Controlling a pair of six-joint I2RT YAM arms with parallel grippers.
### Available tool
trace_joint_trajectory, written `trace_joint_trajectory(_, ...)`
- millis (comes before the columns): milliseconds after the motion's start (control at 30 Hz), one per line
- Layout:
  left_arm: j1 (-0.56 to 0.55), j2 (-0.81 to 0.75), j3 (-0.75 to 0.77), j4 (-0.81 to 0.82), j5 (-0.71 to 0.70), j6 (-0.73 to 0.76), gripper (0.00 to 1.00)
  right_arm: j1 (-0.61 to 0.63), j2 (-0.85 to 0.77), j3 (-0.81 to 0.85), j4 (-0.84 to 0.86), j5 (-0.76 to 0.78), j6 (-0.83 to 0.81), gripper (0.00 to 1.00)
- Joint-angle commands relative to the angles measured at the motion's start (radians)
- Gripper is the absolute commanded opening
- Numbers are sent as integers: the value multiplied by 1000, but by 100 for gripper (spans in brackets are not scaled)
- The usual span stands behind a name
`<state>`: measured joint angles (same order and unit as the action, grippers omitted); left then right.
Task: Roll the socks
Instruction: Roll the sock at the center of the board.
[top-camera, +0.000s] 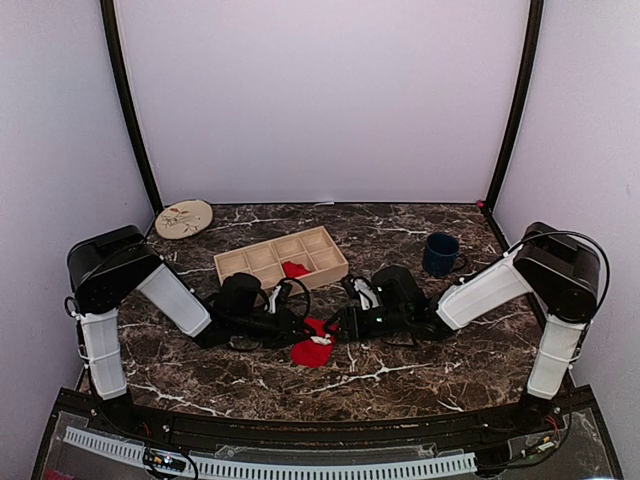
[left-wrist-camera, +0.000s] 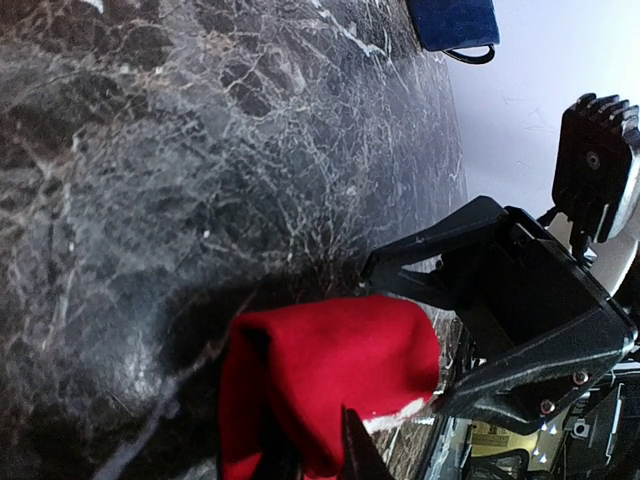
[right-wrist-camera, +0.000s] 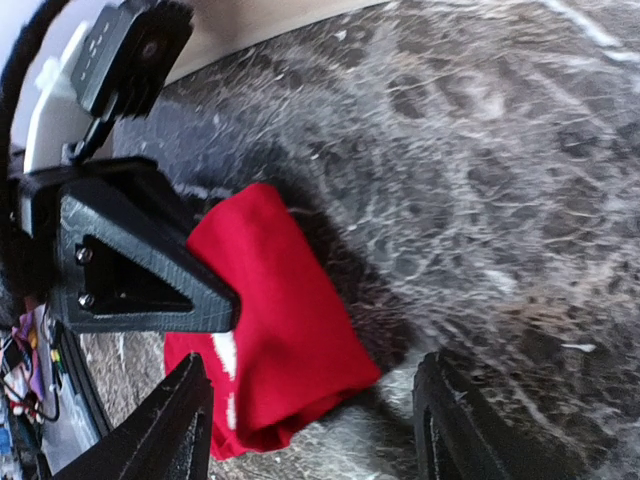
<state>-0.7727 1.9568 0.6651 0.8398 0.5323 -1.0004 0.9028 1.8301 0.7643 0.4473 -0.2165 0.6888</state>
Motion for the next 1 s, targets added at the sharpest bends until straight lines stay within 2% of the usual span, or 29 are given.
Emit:
trace_joint_trajectory(0, -5, 15, 19, -57, -12, 38, 14, -8, 32, 19, 63, -89, -16, 64)
trace_joint_trajectory(133, -5, 24, 13, -47, -12, 41, 14, -10, 53, -2, 82, -112, 6, 63)
trace_joint_trajectory(367, -7, 40, 0, -8, -6, 38, 15, -19, 108, -27, 146, -144, 55, 50)
trace_joint_trajectory(467, -9, 46, -2, -4, -5, 39, 15, -22, 126, -31, 174, -150, 74, 40)
trace_joint_trajectory(567, -11, 47, -5, -1, -5, 38, 15, -24, 134, -34, 191, -154, 84, 23)
trace_joint_trajectory(667, -11, 43, -11, 1, -5, 30, 18, -25, 135, -40, 197, -150, 80, 11)
trace_joint_trajectory(767, -11, 28, -20, -7, -7, 22, 21, -25, 129, -47, 197, -147, 66, 2)
trace_joint_trajectory(967, -11, -72, -39, -107, -33, -18, 33, -22, 76, -80, 175, -96, -1, 0)
